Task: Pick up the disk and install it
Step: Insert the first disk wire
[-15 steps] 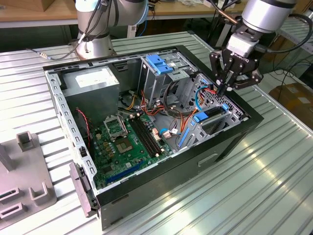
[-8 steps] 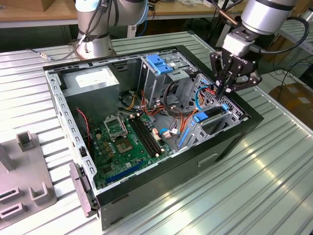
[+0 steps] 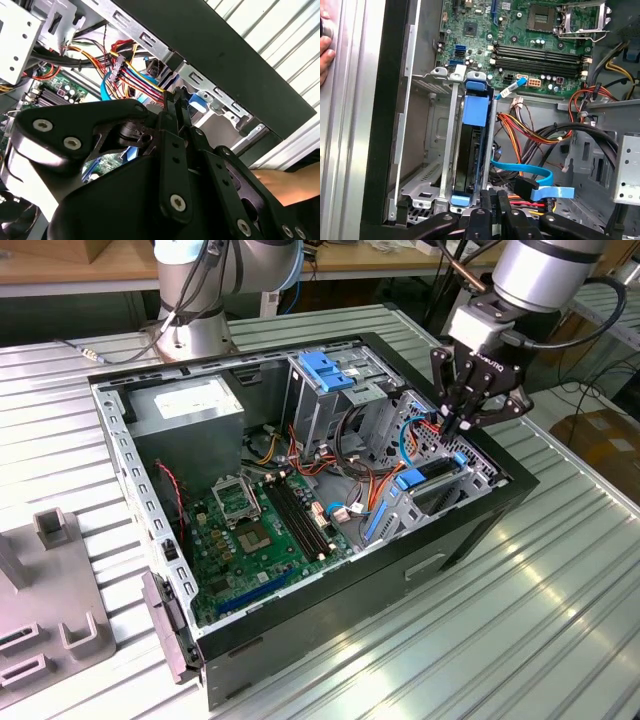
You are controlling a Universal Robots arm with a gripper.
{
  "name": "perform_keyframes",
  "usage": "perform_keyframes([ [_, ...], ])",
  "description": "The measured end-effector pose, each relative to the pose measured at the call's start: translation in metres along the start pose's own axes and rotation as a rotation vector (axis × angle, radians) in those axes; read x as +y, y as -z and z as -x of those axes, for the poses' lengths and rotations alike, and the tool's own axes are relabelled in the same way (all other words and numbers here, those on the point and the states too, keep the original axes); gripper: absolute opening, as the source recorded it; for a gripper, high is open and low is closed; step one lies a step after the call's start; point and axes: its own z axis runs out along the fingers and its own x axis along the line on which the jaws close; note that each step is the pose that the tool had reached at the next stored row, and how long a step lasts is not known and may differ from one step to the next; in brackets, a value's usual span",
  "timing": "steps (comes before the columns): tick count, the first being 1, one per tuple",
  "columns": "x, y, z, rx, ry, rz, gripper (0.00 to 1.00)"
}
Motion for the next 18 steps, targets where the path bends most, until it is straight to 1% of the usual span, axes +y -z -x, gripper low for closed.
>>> perform_keyframes([
  [4,0.0008,0.0,-0.0016,0.0001,0.0,0.0,0.17],
  [15,0.001,0.0,-0.0016,-0.0002,0.0,0.0,0.17],
  [18,0.0013,-0.0002,-0.0037,-0.0006,0.0,0.0,0.17],
])
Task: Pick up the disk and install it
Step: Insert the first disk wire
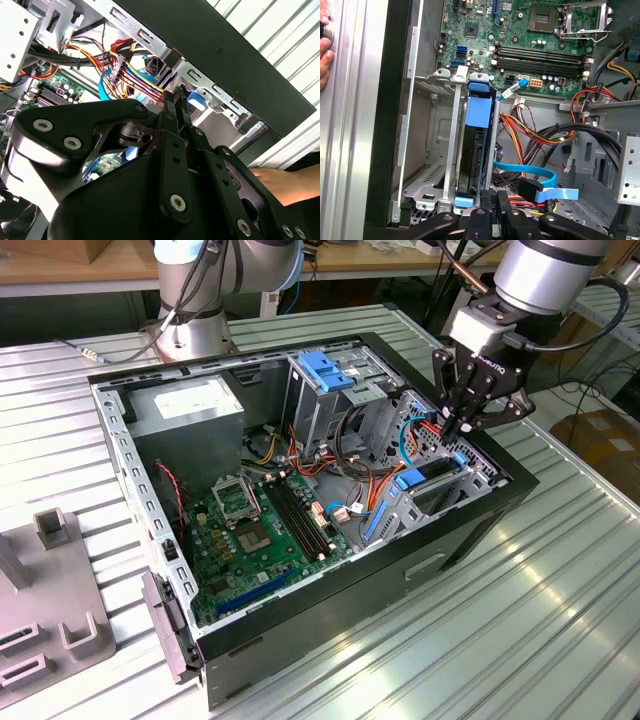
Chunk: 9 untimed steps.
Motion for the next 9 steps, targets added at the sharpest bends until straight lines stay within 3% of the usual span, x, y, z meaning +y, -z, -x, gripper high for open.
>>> perform_keyframes([
  [2,0.0003,-0.0005,-0.0021,-0.0013,0.0,-0.0002,0.17],
  [4,0.0009,-0.0015,-0.0026,-0.0067,-0.004,-0.0007,0.17],
  [9,0.0028,-0.0033,-0.0025,-0.0061,-0.034,0.0003,0.17],
])
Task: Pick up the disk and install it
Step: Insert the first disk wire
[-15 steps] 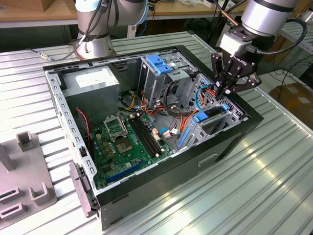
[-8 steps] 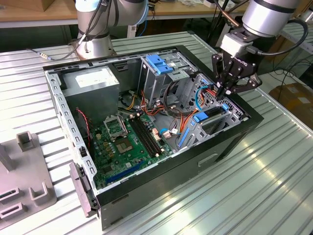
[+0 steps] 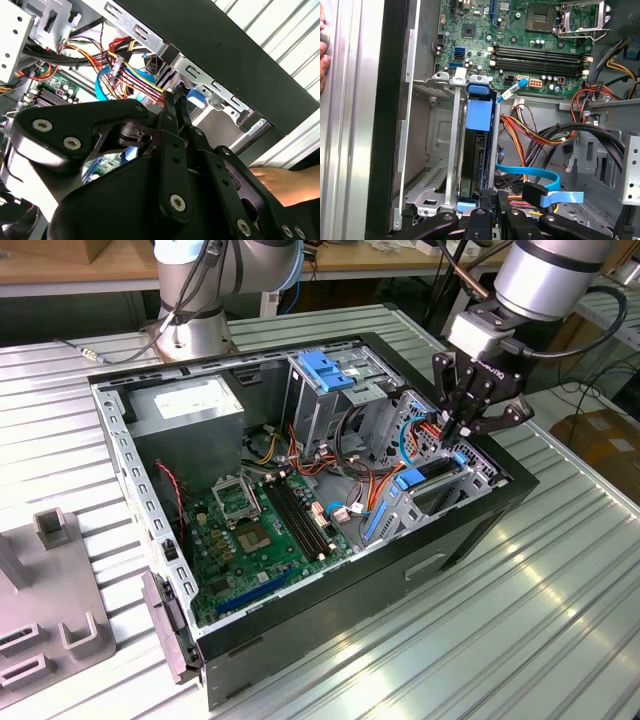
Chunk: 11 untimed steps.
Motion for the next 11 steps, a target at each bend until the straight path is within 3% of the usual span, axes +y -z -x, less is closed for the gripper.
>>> perform_keyframes([
  [3,0.0012,-0.0005,0.0001,0.0001,-0.018,0.0005,0.17],
  [11,0.0031,-0.0004,0.0003,0.0004,-0.019,0.0006,0.17],
])
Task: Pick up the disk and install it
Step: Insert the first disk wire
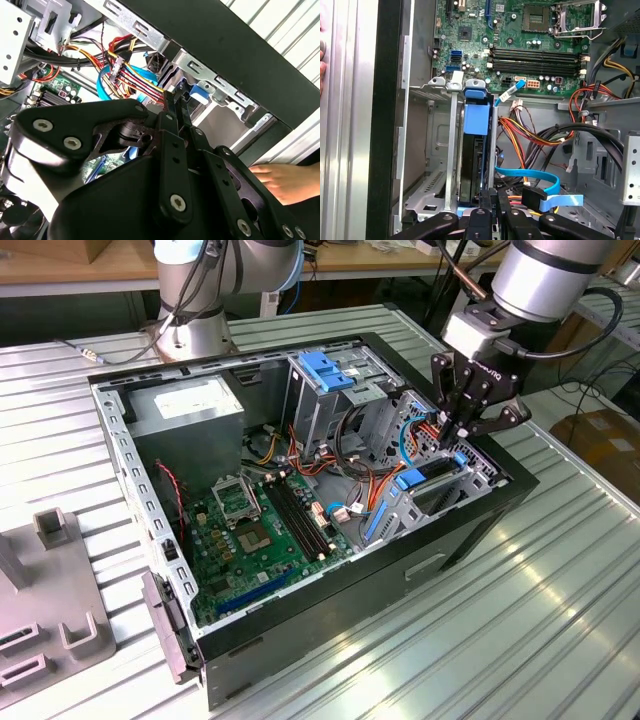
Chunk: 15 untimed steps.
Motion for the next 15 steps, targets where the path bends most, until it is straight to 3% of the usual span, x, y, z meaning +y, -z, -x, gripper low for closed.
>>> perform_keyframes([
  [7,0.0027,-0.0019,-0.0003,0.0017,-0.04,0.0012,0.17],
  [12,0.0088,-0.0031,-0.0034,0.0017,-0.041,0.0012,0.17],
  [15,0.009,-0.0066,-0.0049,0.0018,-0.041,0.0012,0.17],
])
